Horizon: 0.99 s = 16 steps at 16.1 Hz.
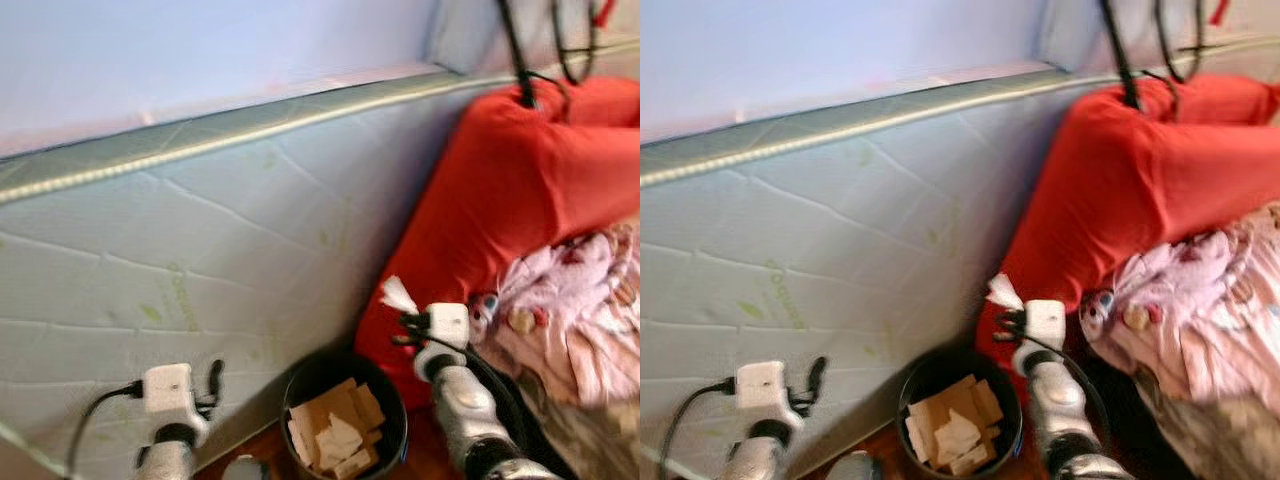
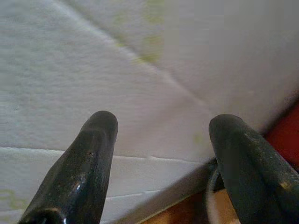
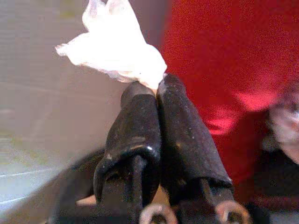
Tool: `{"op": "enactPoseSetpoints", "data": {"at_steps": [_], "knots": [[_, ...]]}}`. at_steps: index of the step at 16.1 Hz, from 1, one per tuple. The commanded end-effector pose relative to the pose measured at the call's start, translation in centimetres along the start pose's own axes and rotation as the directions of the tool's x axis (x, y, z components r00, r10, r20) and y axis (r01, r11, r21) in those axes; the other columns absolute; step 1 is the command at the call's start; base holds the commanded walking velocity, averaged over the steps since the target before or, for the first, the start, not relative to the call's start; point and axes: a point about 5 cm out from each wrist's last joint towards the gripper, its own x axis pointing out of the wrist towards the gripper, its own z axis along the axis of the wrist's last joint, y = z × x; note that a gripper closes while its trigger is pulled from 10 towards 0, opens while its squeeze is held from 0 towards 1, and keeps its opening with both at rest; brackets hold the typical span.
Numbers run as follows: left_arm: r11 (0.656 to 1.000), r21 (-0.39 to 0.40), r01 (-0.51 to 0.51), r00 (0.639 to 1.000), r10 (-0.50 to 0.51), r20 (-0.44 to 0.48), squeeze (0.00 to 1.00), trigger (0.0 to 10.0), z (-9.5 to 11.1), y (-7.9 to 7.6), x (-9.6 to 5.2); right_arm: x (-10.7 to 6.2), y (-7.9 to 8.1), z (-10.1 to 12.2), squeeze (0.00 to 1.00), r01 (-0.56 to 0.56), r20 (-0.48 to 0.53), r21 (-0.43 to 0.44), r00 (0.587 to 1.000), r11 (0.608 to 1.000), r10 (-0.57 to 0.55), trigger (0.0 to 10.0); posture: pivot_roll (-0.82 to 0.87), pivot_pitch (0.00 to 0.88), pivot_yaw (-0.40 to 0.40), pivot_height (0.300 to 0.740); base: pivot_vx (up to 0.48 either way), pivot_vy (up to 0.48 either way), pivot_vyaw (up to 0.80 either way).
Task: Clean up the room
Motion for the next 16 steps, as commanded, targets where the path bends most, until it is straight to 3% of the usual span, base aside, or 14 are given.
{"op": "enactPoseSetpoints", "data": {"at_steps": [1,4,8,12,16], "knots": [[1.0,-0.01,0.008,1.0,-0.008,0.009,0.0,10.0,0.3,-0.3,0.0,0.0,-0.3,0.3,0.0,0.005,0.007,-0.019,1.0,1.0,-0.005,10.0,0.12,0.036,-0.084,0.644,0.0,0.0,0.0],[1.0,-0.012,0.013,1.0,-0.013,0.015,0.0,10.0,0.6,-0.4,-0.2,0.2,-0.7,0.7,0.0,0.015,0.003,-0.022,1.0,1.0,-0.015,10.0,0.13,0.059,-0.088,0.644,0.0,0.0,0.0],[1.0,-0.007,0.017,0.999,-0.016,0.037,0.0,10.0,1.4,-0.1,-0.3,1.7,-0.4,2.7,0.0,0.006,-0.04,-0.019,0.999,1.0,-0.007,10.0,0.16,0.102,-0.11,0.644,0.0,0.0,0.0],[1.0,-0.005,-0.005,0.997,0.005,0.073,0.0,10.0,2.8,0.1,-0.9,3.5,3.2,4.8,0.0,-0.172,-0.12,-0.146,0.981,0.974,0.155,10.0,0.22,0.163,-0.149,0.644,0.0,0.0,0.0],[1.0,-0.013,-0.012,0.995,0.014,0.1,0.0,10.0,4.0,-0.6,-1.8,3.7,7.0,4.5,0.0,-0.3,-0.179,-0.172,0.946,0.938,0.27,10.0,0.28,0.231,-0.176,0.644,0.0,0.0,0.0]]}}
